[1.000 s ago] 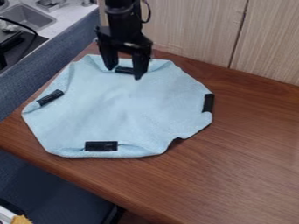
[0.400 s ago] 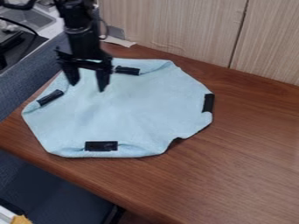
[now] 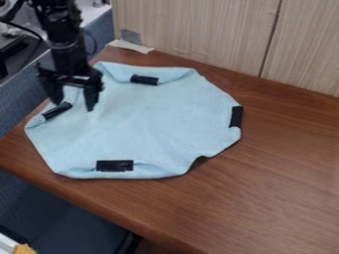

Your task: Fold the cloth from left to right

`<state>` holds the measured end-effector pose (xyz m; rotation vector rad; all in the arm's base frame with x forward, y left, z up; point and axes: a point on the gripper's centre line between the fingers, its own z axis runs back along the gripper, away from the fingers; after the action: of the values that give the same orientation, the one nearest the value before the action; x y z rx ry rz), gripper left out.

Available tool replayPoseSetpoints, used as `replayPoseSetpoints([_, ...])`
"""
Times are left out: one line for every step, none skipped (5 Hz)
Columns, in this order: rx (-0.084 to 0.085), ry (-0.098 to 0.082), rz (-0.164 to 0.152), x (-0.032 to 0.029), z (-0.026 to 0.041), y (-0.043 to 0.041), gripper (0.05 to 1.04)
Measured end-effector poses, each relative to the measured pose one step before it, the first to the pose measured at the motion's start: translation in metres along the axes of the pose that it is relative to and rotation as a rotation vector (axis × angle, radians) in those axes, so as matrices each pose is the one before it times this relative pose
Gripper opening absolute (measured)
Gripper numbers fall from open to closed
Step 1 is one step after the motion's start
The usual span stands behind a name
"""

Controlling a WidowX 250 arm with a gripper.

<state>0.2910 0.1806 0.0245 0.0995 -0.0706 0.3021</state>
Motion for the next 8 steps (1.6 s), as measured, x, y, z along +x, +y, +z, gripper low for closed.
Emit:
replayPoseSetpoints([0.0127,0.0466,0.0763,-0.00508,-0.01052,0.02051,0.999])
replayPoseSetpoints([0.0069,0.0301,0.0343,-0.00233,-0.00688,0.00675,0.991])
replayPoseSetpoints([0.0173,0.0164,0.0063,-0.00147,-0.00476,0.00141,0.891])
replayPoseSetpoints([0.0139,-0.0142,-0.0105,0.00302,0.00126,-0.00125,0.582])
replayPoseSetpoints([0.0047,-0.0017,-0.004,0.00044,0.00013,-0.00028,0.326])
replayPoseSetpoints([-0.0047,-0.0009,-0.0097,0.0004,0.00021,-0.00227,0.148])
replayPoseSetpoints([-0.0025,0.001,-0.0072,0.00003,0.00013,-0.00141,0.067])
replayPoseSetpoints([-0.0123,0.0027,-0.0313,0.0007,0.00086,-0.00857,0.06])
